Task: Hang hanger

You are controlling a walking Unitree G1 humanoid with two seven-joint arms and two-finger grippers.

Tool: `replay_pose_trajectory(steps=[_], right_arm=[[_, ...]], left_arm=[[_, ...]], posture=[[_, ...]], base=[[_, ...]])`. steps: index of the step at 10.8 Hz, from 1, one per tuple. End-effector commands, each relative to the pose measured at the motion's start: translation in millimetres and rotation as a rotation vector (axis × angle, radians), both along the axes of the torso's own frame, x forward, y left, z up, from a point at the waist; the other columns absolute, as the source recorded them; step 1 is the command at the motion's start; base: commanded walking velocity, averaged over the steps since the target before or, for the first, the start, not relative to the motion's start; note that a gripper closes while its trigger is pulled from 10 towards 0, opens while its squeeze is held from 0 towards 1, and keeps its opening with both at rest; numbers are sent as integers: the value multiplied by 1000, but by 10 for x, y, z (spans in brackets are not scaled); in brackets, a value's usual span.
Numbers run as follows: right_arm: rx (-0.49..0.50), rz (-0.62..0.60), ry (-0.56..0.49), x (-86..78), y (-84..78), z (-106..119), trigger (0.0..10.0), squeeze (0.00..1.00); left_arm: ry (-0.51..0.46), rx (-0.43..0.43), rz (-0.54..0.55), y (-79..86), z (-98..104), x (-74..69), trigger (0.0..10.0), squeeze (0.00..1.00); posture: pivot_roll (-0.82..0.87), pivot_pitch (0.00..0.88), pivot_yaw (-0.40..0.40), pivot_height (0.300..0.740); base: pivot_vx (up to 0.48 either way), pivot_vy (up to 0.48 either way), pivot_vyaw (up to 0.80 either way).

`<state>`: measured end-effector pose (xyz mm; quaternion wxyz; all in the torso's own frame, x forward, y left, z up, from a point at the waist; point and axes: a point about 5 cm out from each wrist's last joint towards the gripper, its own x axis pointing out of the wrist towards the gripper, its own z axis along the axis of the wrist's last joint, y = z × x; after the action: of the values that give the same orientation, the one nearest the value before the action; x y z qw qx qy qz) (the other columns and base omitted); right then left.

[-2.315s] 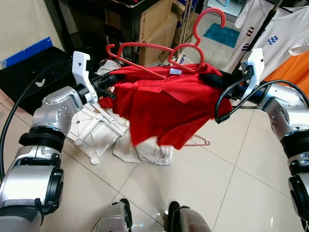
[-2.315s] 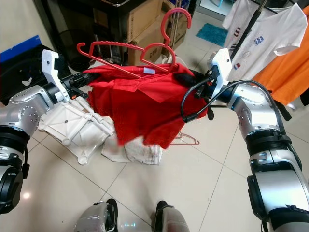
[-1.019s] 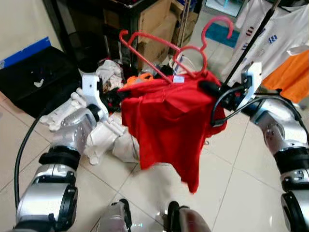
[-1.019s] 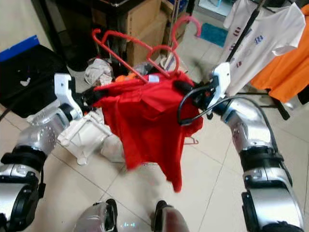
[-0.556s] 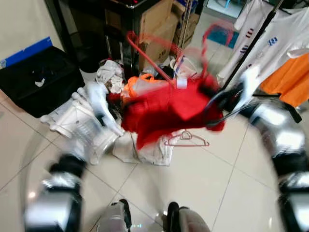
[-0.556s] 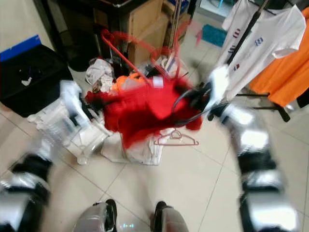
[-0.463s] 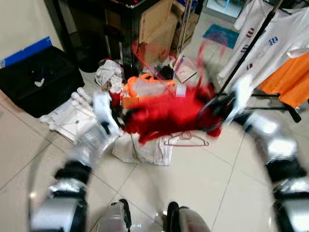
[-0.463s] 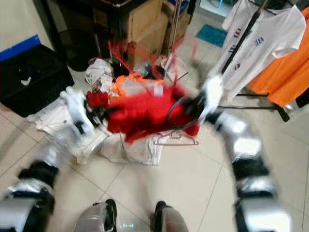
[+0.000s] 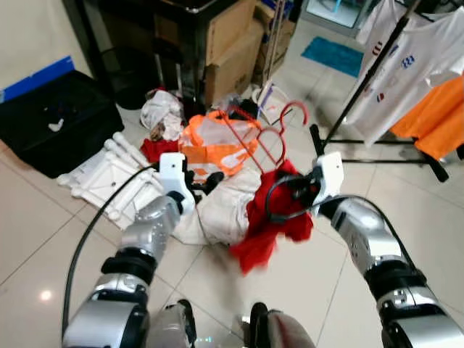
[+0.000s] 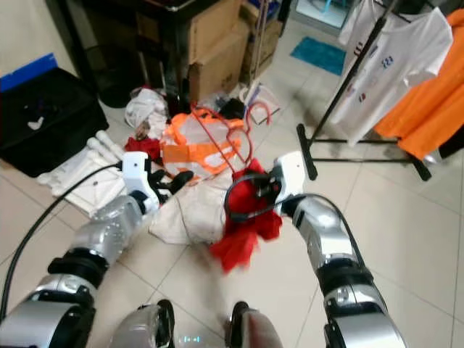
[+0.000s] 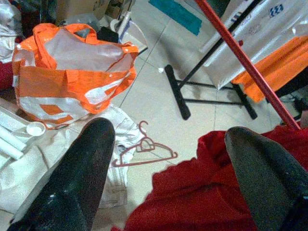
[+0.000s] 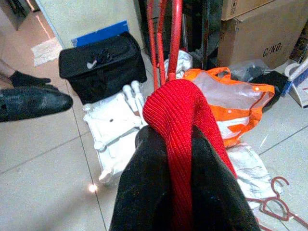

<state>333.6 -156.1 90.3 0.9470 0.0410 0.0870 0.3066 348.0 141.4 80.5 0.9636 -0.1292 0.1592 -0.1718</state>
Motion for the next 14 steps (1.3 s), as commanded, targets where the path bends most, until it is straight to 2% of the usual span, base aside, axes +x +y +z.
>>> replay_pose_trajectory(steps=[1,2,4,5,7,8,9,11,12,13,14], right_arm=[[-32,15,-52,9,-35,87,0,0],[-18,9,-57,24,-50,117,0,0],[62,63,-135,87,-72,441,0,0],[76,100,-178,102,-83,613,0,0],[84,183,-255,81,-92,926,0,0],[93,205,-271,64,-97,1016,0,0],[86,238,-278,29,-104,1080,0,0],[83,267,-269,-25,-86,1058,0,0],[90,312,-265,-93,-89,1073,0,0],[90,312,-265,-93,-89,1073,0,0],[61,367,-274,-171,-160,1156,0,0]], left_arm=[[29,36,-24,16,-71,-40,10000,890],[35,76,-2,87,-94,-41,10000,0],[28,112,38,217,-141,-74,10000,0],[53,77,41,247,-172,-94,10000,0],[123,-73,30,259,-197,-104,10000,0],[118,-113,33,258,-166,-83,10000,0],[88,-210,34,242,-41,-21,10000,0],[60,-340,38,227,121,58,10000,0],[65,-351,60,292,136,82,10000,0],[65,-351,60,292,136,82,10000,0],[55,-313,46,406,198,109,10000,0]], posture=[[-110,173,-68,740],[-111,174,-69,740],[-111,174,-71,740],[-111,174,-73,740],[-112,173,-78,740],[-115,173,-80,740],[-120,172,-82,740],[-123,172,-82,740],[-124,174,-79,740],[-124,174,-79,740],[-128,177,-78,740]], base=[[0,0,0],[0,0,0],[0,0,0],[0,0,0],[0,0,0],[0,0,0],[0,0,0],[0,0,0],[0,0,0],[0,0,0],[0,0,0]])
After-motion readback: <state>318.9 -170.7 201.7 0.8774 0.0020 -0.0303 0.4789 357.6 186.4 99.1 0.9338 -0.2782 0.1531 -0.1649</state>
